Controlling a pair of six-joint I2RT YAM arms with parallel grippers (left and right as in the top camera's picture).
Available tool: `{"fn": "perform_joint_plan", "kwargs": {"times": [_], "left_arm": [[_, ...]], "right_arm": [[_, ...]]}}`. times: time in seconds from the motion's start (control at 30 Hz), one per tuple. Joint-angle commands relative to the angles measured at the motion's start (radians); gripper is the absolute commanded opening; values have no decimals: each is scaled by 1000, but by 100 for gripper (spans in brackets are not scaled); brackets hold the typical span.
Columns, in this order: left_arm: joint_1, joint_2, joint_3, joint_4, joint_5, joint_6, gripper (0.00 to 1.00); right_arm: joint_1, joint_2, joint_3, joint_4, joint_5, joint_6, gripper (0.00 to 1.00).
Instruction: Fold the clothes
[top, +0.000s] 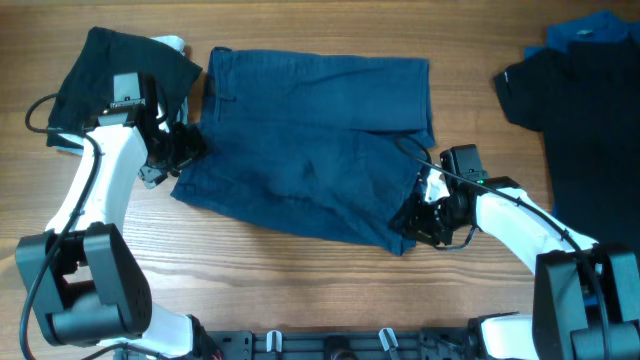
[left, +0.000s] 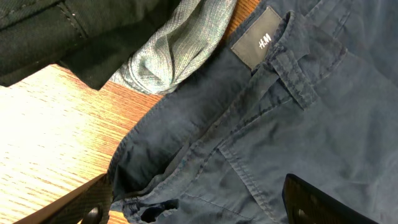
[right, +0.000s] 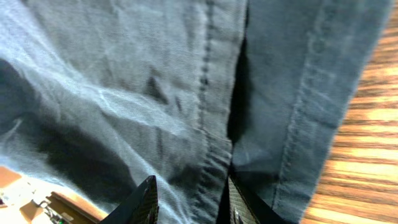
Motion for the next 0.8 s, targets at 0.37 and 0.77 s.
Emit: {"fn": "perform_joint_plan", "kwargs": {"times": [0.37,0.77], "left_arm": [[3,-16,-6,0,16,2,86],[3,-122,-6,-76,16,9,88]], "right_arm": [[6,-2,-12,26,-193,-92,4],[6,-385,-11,-409,-65,-151,4]]}}
